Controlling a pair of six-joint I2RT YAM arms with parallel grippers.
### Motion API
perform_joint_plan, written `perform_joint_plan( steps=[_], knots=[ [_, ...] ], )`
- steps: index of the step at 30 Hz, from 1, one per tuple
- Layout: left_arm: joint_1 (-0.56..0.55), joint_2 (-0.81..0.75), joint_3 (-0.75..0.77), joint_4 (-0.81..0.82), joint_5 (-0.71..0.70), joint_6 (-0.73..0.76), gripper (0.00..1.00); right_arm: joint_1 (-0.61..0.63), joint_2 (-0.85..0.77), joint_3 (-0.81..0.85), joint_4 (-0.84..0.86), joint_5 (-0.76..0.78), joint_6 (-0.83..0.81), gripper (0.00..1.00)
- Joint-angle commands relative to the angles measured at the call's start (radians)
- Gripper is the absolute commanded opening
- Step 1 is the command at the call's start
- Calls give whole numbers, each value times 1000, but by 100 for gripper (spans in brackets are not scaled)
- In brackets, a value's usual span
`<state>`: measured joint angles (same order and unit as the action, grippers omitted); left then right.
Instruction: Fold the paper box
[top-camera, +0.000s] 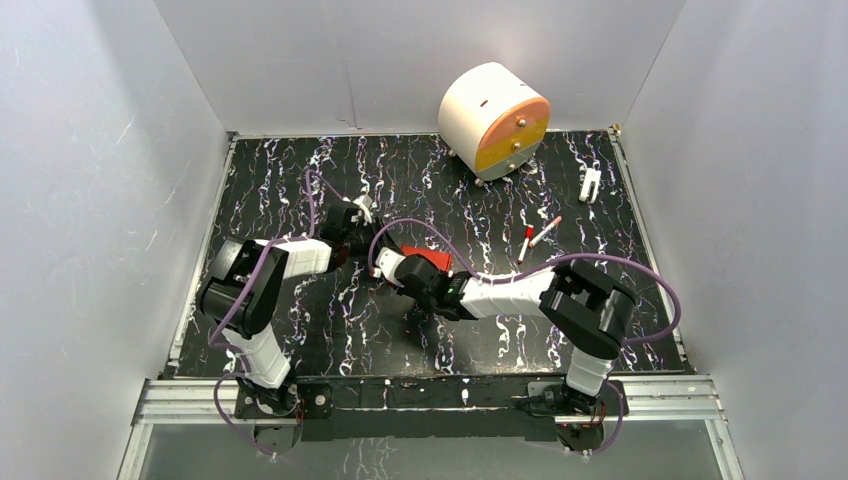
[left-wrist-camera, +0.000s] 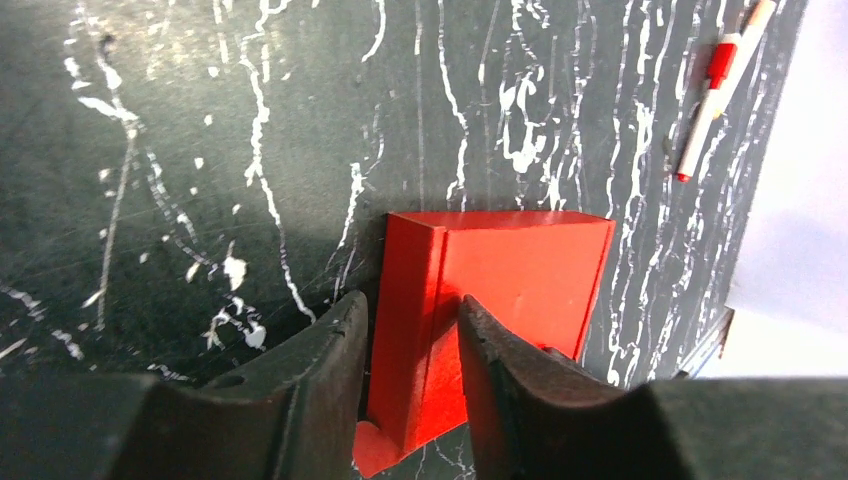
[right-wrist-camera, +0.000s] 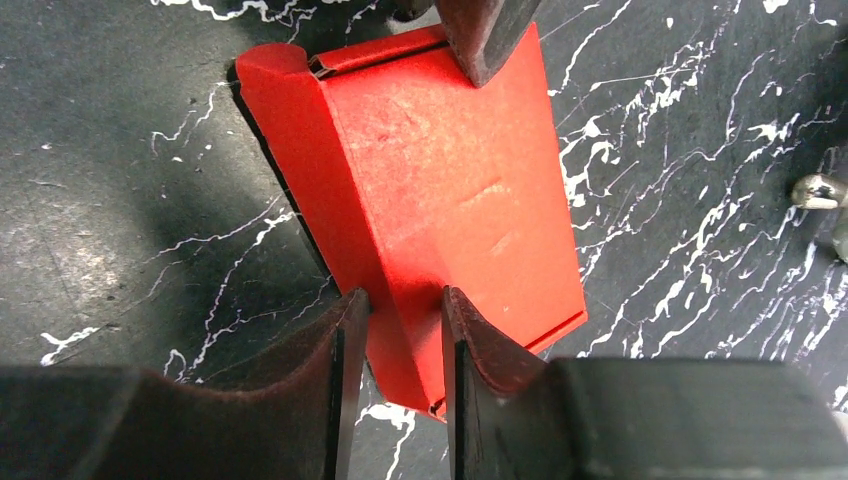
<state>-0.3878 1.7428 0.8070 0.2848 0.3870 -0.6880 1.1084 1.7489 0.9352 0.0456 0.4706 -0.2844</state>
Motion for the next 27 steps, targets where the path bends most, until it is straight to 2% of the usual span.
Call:
perform_joint_plan(
  steps=[1,9,13,17,22,27],
  knots=[
    [1,42,-10,-58,73,29,33,-12,58,-51,-21,55,-51,38],
    [-3,22,-122,-40,66,37,28,-5,93,-93,127,184,-177,37],
    [-5,5,-130,-38,70,33,32,16,84,-82,117,164,-217,37],
    [-4,-53,-80,-93,27,43,36,31,-3,-59,41,78,-193,43],
    [0,-86,-7,-154,-39,65,41,33,-98,-78,-11,14,-191,54],
    [4,-59,21,-172,-48,82,42,33,-147,-132,27,-16,-248,60]
  ],
)
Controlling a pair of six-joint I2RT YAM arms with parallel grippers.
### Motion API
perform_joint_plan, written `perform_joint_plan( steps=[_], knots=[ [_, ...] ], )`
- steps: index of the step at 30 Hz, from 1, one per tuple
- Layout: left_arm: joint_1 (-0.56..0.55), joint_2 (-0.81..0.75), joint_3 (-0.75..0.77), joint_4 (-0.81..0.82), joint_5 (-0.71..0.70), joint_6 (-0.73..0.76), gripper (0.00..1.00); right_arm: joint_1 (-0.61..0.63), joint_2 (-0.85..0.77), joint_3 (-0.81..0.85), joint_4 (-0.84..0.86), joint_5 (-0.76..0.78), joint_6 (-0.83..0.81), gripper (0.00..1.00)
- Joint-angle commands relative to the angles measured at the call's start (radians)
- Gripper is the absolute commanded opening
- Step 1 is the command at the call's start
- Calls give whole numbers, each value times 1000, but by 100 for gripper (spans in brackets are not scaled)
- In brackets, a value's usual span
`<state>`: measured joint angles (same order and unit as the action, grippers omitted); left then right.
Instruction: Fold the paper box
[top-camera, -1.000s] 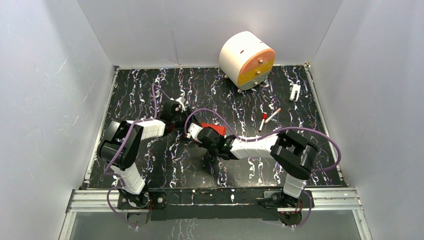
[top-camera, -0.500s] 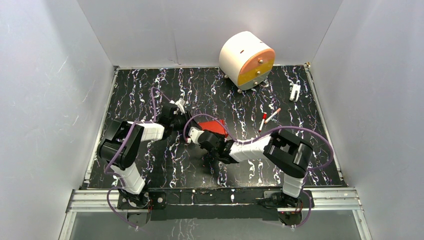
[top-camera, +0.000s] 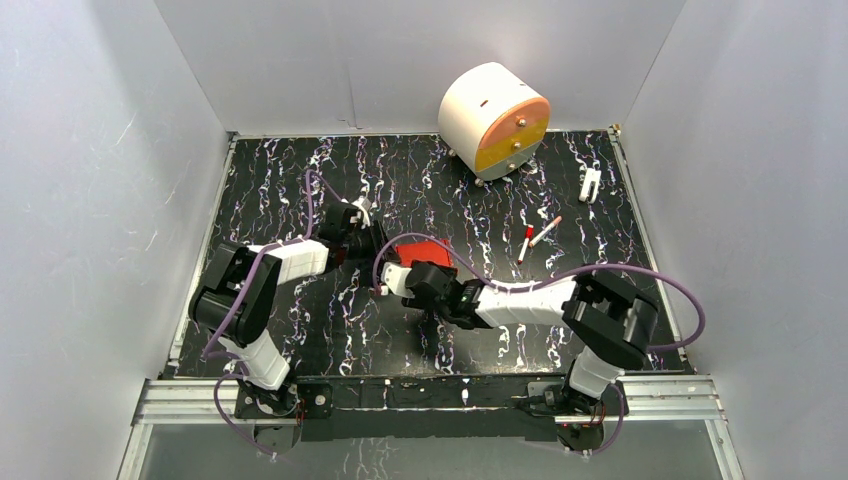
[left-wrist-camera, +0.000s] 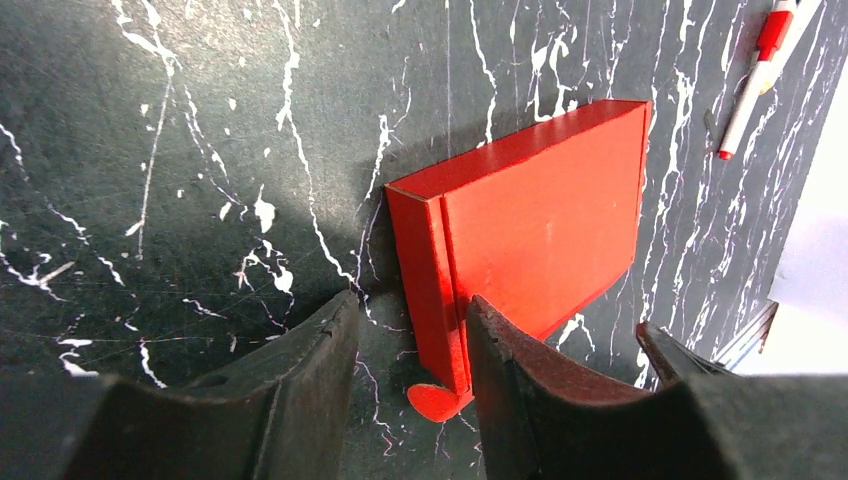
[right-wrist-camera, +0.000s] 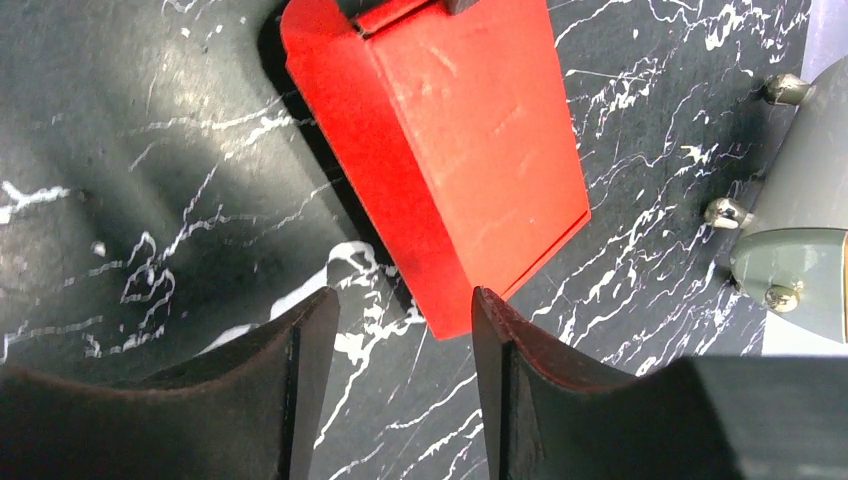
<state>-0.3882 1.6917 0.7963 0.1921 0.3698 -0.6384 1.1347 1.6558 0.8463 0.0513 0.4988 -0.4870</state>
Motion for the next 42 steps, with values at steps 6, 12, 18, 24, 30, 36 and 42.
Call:
perform_joint_plan(
  steps=[6,12,18,24,30,36,42],
  knots=[
    [6,21,39,-77,-8,41,43,7,-5,-99,180,-6,-180,66],
    [6,37,41,-80,0,46,43,7,56,-183,443,31,-336,71],
    [6,53,43,-80,11,51,43,5,155,-186,539,30,-435,72],
    [6,57,43,-81,14,55,43,5,208,-172,542,37,-463,62],
    [6,50,46,-82,32,53,43,5,135,-148,478,4,-431,25],
    [6,-15,34,-69,72,32,43,2,69,-104,363,-48,-387,0],
    [10,-141,44,-117,41,18,45,-7,-6,-17,131,-151,-301,0]
  ],
)
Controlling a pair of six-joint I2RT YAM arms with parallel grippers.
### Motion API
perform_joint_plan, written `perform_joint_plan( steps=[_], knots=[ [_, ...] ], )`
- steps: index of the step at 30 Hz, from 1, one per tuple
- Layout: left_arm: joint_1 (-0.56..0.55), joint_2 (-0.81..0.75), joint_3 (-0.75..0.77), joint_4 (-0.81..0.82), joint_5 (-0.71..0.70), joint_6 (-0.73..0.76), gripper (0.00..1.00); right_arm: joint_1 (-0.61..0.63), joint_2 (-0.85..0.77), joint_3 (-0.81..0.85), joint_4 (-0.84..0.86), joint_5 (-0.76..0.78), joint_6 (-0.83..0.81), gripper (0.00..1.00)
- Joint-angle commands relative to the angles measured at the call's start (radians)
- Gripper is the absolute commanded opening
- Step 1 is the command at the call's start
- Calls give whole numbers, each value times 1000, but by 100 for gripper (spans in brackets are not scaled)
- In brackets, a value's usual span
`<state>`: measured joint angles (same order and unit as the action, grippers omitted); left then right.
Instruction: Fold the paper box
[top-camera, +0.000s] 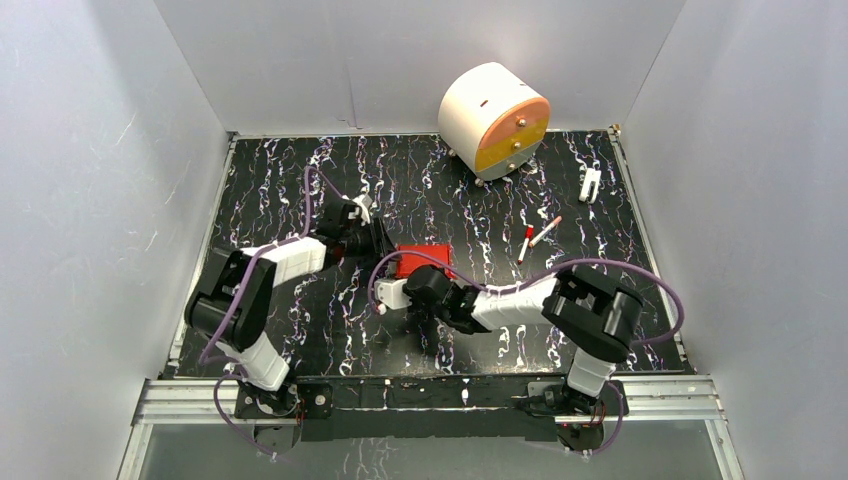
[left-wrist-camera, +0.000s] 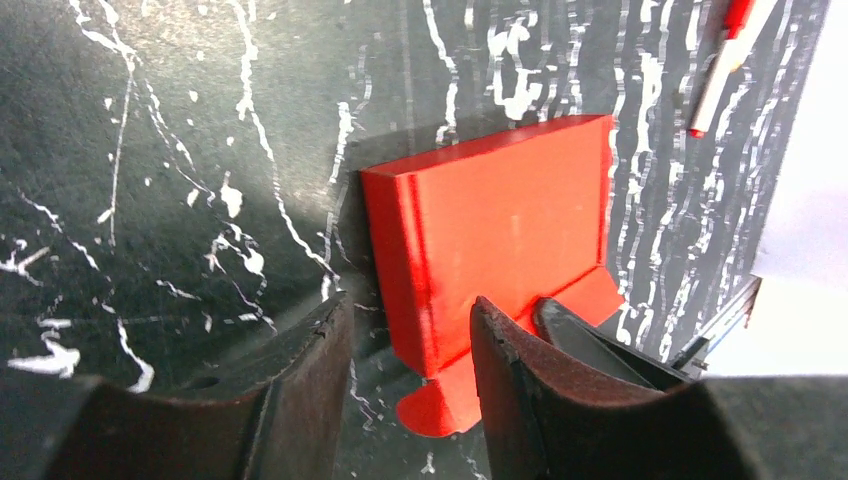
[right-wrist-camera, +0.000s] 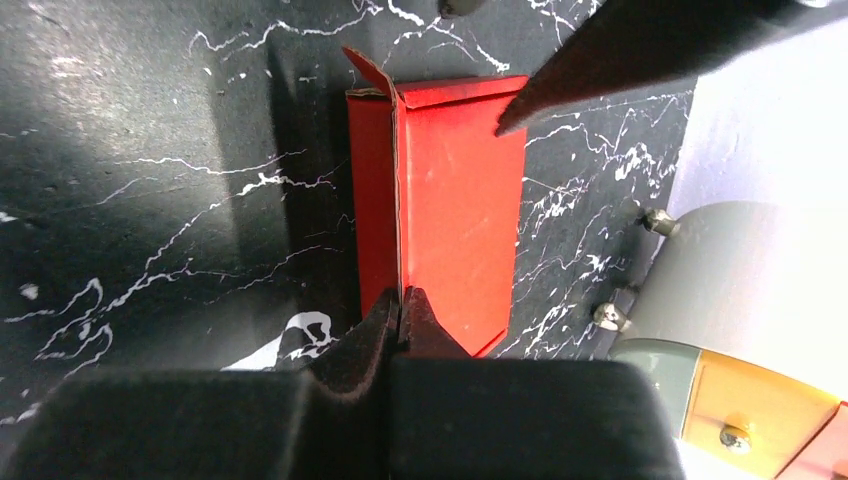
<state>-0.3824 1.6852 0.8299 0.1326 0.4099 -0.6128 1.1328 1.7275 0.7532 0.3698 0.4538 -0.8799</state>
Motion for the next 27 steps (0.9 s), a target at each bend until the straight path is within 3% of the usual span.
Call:
perform_joint_plan(
  steps=[1,11,19,22,27],
  knots=[
    [6,-164,20,-78,-13,-7,46,-5,-94,93,-228,-123,107,0],
    [25,-481,117,-372,-259,88,52,-82,-150,355,-718,-440,270,0],
    [29,-610,143,-547,-304,203,57,-248,-42,631,-1060,-735,346,0],
    [29,-621,132,-579,-298,238,57,-296,26,710,-1140,-821,331,0],
    [31,-613,91,-588,-254,267,58,-347,152,816,-1140,-821,331,0]
  ],
)
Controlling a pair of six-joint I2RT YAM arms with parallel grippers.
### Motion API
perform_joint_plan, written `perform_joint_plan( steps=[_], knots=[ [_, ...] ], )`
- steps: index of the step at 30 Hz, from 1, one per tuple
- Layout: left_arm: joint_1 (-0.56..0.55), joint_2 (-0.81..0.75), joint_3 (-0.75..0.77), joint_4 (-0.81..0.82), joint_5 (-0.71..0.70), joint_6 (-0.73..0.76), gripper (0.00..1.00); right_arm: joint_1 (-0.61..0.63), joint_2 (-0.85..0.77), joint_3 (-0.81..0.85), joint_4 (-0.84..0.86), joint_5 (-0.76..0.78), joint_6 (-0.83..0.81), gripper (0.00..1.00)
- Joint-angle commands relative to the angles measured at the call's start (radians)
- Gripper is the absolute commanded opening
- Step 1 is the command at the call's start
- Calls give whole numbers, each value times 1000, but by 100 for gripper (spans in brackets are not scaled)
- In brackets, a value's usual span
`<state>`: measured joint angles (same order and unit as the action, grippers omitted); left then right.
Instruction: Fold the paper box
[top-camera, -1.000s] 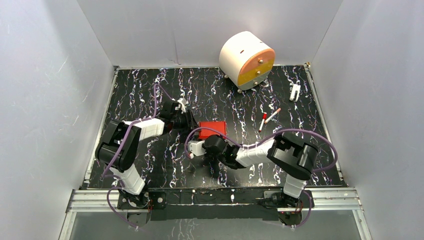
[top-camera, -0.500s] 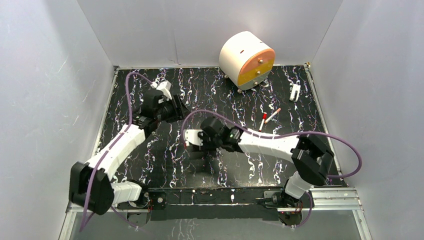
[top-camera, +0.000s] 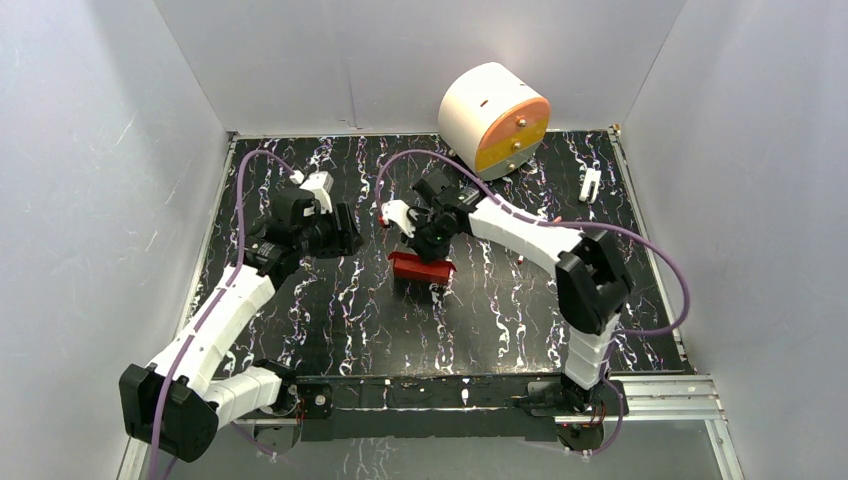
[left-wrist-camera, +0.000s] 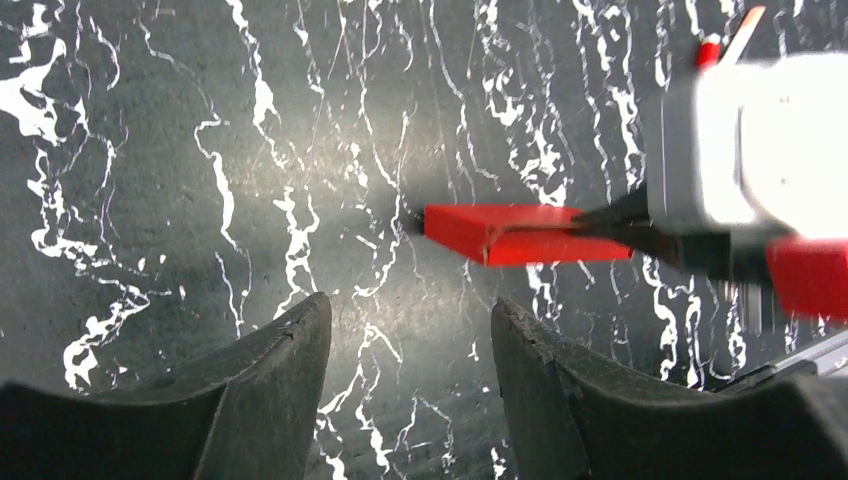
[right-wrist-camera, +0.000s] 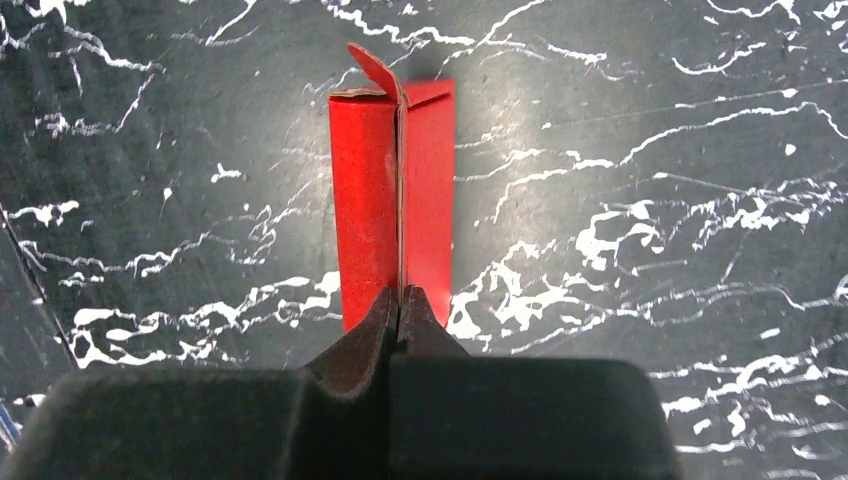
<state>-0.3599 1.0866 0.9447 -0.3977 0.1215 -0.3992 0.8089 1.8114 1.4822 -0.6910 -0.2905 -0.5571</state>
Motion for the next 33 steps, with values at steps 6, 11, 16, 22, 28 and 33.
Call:
perform_joint_plan(
  steps=[6,11,16,22,28,33],
  knots=[
    [9,8,-44,-48,82,78,58,-36,123,137,-79,-77,8,0],
    [9,23,-55,-31,126,90,58,-36,97,157,-79,-77,8,0],
    [11,37,-45,-33,167,125,58,-37,23,136,-79,-77,8,0],
    [12,77,-3,-46,192,164,58,-37,-101,29,-79,-77,8,0],
    [11,113,14,-49,244,155,57,-36,-49,24,55,-46,101,48],
    [11,53,-25,-40,186,120,57,-37,-14,40,48,-72,105,48]
  ],
)
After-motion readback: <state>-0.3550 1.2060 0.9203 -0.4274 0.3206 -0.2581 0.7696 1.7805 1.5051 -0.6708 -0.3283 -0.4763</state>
